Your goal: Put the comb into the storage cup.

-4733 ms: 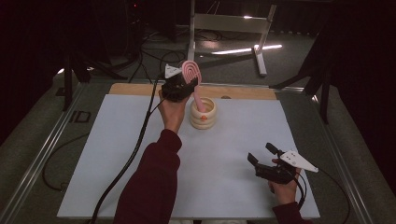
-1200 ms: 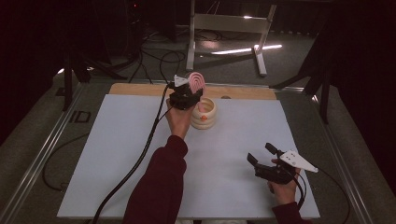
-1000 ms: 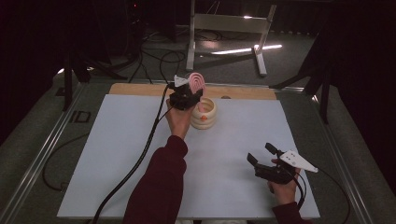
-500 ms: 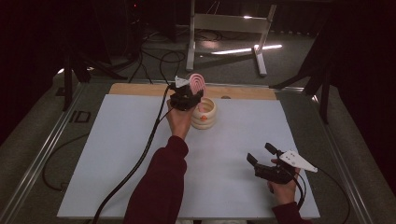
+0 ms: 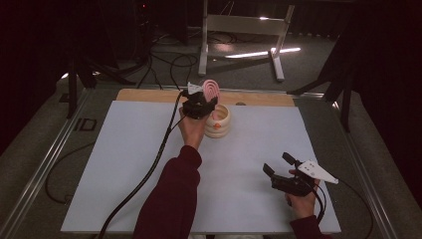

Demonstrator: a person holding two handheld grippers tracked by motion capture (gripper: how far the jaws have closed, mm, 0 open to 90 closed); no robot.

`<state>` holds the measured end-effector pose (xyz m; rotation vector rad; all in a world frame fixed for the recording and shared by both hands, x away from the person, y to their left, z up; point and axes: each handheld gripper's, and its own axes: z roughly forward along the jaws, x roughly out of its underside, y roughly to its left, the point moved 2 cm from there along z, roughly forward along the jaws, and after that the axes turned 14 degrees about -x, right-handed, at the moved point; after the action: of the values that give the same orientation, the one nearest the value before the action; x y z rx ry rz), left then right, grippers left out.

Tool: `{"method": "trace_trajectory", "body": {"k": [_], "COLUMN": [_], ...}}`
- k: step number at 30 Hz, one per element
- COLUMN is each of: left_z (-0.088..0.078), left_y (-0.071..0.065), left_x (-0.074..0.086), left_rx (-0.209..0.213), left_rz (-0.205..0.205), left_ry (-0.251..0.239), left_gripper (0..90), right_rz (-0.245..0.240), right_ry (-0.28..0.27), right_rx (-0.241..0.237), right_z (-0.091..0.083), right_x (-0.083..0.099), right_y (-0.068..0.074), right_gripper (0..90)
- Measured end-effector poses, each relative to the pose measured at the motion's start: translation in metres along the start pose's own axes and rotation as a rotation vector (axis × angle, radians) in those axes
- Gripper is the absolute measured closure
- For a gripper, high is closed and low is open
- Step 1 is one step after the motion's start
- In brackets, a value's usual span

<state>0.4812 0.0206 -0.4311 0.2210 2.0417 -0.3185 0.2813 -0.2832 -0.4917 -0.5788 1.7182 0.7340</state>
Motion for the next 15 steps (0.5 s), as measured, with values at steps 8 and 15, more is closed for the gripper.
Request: {"method": "trace_trajectory", "body": {"k": [8, 15], "left_z": [0.002, 0.0031], "left_y": [-0.003, -0.0039], "left_x": [0.0025, 0.0037], "left_rx": [0.002, -0.001], "left_rz": [0.001, 0.001], "left_ry": [0.002, 0.003], "left_gripper": [64.0, 63.9], "right_rz": [-0.001, -0.001], "right_ry": [0.0, 0.001], "right_rx": [0.003, 0.002], "right_z": [0.0, -0.0002], "right_x": [-0.0001, 0.0001], "right_y": [-0.0002, -0.0003], "right_gripper": [9.8, 9.9]}}
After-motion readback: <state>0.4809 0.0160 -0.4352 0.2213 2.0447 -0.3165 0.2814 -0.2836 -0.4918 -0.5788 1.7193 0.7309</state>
